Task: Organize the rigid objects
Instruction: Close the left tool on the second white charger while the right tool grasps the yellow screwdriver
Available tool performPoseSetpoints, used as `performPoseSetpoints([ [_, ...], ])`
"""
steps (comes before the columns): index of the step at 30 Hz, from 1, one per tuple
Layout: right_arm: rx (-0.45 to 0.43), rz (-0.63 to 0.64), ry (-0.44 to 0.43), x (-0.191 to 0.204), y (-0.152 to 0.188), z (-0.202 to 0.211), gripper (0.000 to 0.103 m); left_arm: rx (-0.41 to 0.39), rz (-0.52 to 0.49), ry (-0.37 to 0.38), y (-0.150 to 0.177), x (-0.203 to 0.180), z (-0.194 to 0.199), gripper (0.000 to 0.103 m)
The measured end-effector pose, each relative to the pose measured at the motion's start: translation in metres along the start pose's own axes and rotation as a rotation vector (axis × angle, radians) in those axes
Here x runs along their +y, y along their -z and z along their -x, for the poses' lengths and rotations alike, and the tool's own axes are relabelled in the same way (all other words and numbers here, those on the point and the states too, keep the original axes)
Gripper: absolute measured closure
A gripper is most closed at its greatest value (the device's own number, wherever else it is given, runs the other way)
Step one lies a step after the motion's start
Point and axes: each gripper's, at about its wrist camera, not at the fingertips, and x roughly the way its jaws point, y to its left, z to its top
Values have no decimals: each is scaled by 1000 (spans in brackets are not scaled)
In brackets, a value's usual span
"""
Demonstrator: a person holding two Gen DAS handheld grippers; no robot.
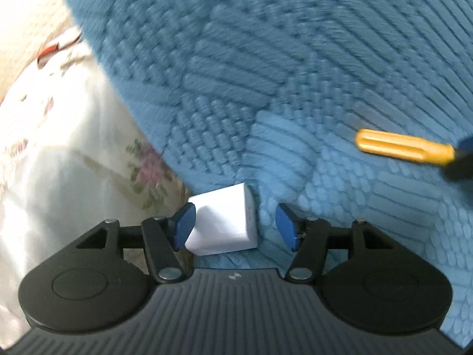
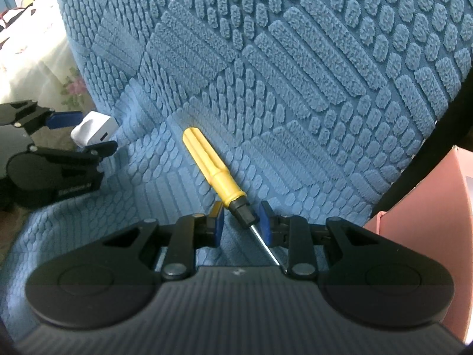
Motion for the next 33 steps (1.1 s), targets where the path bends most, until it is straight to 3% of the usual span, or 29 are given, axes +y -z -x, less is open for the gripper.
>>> performPoseSetpoints([
  [6,8,-3,1,-4,7,-2,75,12,106,8,-4,22,-12,37],
  [12,9,15,16,2,9,-4,75,43,101,-34,-5,25,-37,37],
  [19,16,21,22,9,8,-12,75,61,137,-15,-2,32,-46,32],
  [24,11,34,20,13,7,-17,75,59,189,7,7,42,-49,40],
  [27,10,41,15,16,6,-17,80,54,197,17,11,47,-49,42],
  [30,3,54,5,20,3,-13,94,55,238,48,10,57,-44,44],
  [33,3,67,-11,22,2,-10,97,60,272,76,14,65,-35,45],
])
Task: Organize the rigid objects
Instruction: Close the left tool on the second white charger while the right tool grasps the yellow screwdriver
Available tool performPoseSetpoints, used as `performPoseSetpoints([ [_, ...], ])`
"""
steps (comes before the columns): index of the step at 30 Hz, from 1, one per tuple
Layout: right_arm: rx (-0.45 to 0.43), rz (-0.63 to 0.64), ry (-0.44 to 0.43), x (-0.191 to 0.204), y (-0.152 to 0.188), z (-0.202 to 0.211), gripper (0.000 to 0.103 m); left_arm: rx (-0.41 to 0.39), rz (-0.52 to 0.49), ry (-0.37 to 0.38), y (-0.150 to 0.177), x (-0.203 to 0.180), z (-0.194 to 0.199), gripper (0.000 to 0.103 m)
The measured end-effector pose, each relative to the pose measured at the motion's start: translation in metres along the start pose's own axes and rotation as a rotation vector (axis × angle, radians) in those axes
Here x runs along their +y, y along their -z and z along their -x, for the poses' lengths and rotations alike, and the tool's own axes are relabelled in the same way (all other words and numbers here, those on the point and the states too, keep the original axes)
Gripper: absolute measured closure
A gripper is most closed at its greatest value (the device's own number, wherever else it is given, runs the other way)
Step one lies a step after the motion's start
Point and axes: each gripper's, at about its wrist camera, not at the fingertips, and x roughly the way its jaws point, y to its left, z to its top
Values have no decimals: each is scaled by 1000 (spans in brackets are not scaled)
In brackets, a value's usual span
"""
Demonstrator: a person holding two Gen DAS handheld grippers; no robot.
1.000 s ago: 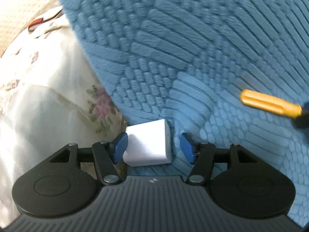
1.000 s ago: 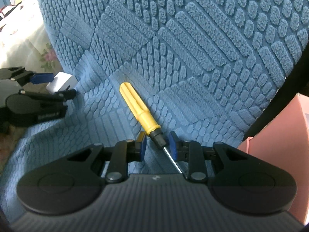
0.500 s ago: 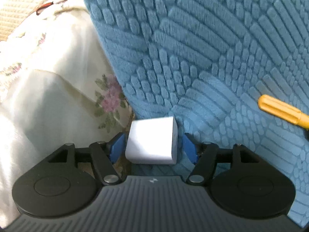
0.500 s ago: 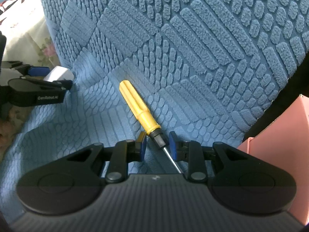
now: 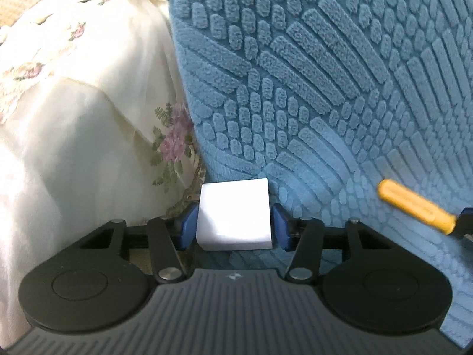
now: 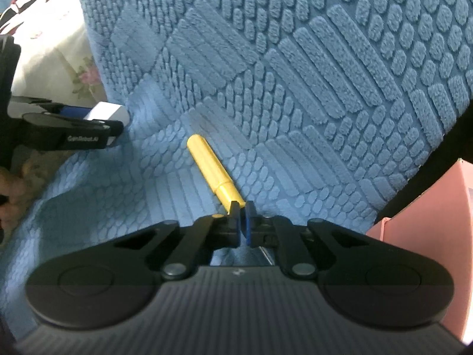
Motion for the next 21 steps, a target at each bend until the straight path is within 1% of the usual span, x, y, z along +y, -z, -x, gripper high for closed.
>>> performPoseSetpoints([
  [5,2,8,-18,3,1,0,97,6,16,32,8,4,17,45],
  [8,-20,-6,11,0,1,-2,94,3,44,65,14,9,29,45],
  [10,-20,-21,31,-4,1,-6,91,1,62,82,20,11,37,46],
  [11,-20,-30,37,-7,1,-8,84,0,71,90,22,13,41,46],
  [12,-20,-39,43,-10,1,-10,71,-1,81,97,26,15,47,46],
  [14,-13,-50,54,-16,2,-14,62,-3,98,110,32,17,57,46],
  [16,5,-48,40,-19,6,-19,62,-4,118,122,45,19,70,46],
  [17,18,-41,26,-20,8,-21,61,-1,131,131,46,18,72,47],
  [19,27,-31,6,-20,8,-21,63,8,167,153,53,19,78,47],
  [20,37,-18,2,-18,8,-21,73,15,180,159,57,20,80,47],
  [21,43,-2,5,-15,9,-21,88,21,186,162,59,16,83,47],
])
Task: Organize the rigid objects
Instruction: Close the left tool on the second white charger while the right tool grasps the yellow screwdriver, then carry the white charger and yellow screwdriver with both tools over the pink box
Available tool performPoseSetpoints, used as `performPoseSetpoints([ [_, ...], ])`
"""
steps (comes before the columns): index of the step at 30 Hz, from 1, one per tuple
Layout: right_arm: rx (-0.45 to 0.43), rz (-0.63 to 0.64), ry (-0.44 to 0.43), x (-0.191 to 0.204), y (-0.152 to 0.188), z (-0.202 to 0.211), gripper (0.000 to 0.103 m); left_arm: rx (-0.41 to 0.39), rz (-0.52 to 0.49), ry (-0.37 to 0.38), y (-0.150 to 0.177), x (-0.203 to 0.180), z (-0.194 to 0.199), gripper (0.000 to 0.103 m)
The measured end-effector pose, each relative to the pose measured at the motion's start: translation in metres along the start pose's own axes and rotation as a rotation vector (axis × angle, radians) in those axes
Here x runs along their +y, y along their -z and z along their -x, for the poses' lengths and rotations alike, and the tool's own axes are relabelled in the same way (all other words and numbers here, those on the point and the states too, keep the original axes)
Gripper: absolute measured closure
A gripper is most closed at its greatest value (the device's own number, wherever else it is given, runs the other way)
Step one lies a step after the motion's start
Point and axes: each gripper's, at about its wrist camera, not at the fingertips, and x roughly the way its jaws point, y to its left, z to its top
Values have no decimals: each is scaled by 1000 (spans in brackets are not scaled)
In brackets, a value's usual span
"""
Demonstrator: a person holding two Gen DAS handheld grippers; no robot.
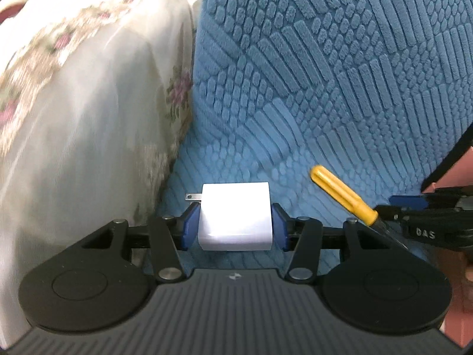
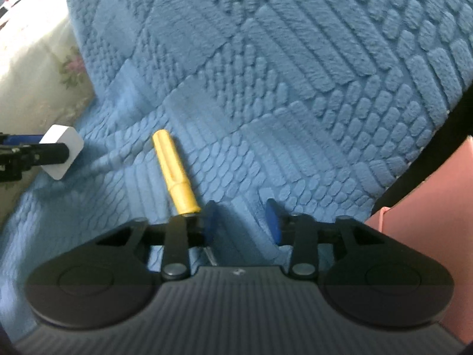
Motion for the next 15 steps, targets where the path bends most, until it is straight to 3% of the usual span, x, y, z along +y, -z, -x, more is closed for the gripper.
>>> performPoseSetpoints([
  [4,13,26,28,13,1,0,98,17,-4,20,12,-13,4,47],
  [15,-18,-66,-40,22,9,32,99,21,-14,77,49,-31,36,47],
])
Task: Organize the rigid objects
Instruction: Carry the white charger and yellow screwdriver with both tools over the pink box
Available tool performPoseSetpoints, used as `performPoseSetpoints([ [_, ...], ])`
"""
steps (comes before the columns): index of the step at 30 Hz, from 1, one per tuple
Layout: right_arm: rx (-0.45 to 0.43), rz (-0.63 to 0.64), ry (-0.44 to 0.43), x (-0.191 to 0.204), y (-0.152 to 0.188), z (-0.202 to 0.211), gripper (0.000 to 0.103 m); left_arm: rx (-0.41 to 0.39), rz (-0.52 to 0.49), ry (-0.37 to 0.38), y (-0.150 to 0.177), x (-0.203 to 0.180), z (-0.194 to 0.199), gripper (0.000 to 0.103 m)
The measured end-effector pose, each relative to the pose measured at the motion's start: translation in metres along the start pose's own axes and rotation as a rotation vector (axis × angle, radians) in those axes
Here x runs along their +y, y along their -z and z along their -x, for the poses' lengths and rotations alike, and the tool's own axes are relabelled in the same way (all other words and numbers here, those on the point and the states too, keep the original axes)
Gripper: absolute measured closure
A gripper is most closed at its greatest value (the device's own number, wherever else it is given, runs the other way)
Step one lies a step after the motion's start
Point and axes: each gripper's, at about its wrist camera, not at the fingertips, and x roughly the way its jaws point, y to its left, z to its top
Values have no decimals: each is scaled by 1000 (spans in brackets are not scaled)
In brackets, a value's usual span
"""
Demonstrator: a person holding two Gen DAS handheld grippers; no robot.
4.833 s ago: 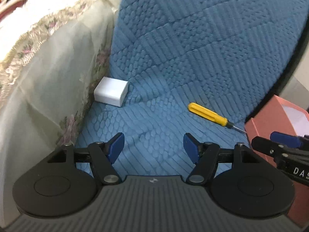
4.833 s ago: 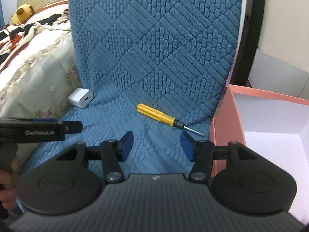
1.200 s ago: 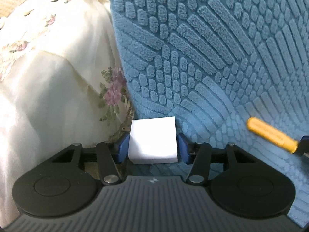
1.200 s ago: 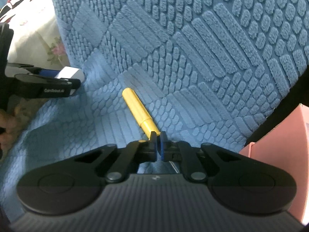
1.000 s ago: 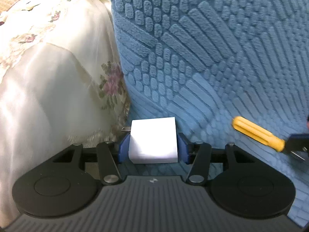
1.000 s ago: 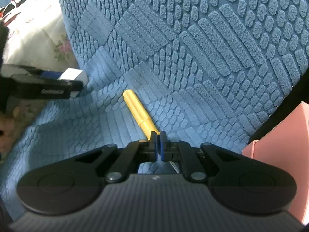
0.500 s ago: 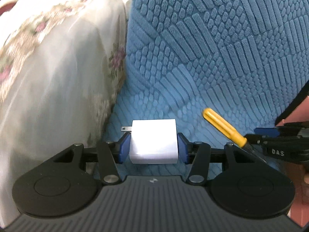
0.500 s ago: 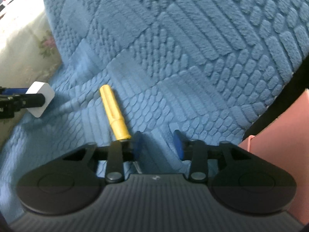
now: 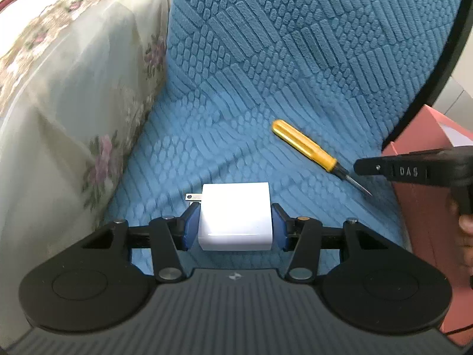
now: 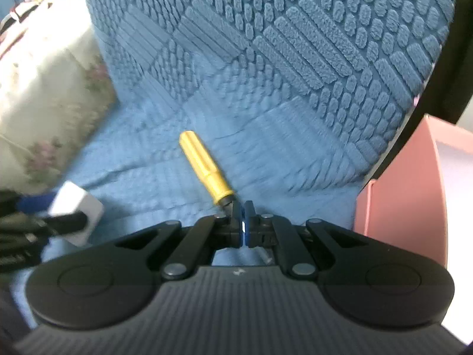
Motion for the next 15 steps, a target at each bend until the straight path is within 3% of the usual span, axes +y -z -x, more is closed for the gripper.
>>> performPoseSetpoints([
  [6,-27,9,-26,12,4,16,98,-9,12,14,10,-1,10,47],
  [13,-7,30,-46,17,-5,2,94,-7,47,20,7,4,7,47],
  [14,-8,42,-43,18,-7,-2,87,-8,53,21,7,5,7,47],
  [15,-9,54,-35,19,-8,-4,74,-9,59,21,7,6,7,47],
])
